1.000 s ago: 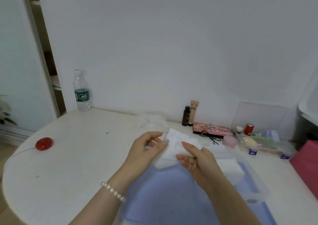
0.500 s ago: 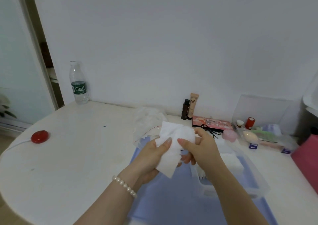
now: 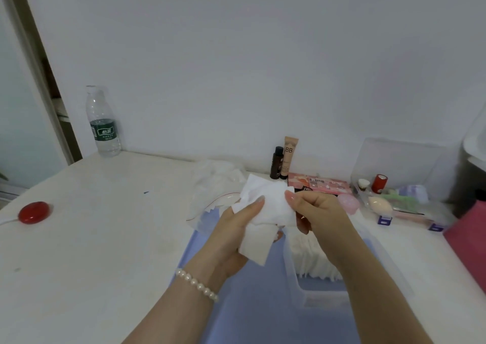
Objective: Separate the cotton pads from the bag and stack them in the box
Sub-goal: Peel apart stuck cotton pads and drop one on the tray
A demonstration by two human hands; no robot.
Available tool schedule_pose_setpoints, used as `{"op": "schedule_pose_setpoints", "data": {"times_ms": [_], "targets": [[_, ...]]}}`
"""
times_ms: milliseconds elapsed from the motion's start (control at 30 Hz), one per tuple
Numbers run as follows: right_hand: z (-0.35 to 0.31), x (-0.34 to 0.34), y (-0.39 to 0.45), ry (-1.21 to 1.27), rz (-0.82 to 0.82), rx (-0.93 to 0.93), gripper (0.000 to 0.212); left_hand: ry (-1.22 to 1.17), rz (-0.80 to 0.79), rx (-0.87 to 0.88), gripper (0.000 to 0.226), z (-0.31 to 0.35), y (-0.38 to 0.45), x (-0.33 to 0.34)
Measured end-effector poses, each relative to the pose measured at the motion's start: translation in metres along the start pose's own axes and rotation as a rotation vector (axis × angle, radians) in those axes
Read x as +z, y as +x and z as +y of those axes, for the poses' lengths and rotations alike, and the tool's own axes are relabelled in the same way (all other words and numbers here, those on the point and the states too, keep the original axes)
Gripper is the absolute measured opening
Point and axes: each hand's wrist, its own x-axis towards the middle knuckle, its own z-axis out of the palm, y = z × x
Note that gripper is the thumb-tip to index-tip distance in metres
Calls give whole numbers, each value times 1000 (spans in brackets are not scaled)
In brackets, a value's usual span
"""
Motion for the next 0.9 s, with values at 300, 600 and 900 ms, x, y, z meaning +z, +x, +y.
{"op": "schedule_pose_setpoints", "data": {"times_ms": [300,600,900], "targets": [[19,-12,-4,15,77,127,40,-17,-5,-95,29,-15,19,3],[28,-12,-27,90,256,132,30,149,-104,-90,13,-17,14,-3],[29,-7,-40,279,370,68,11,182,-40,39,21,-8,8,-19]]}}
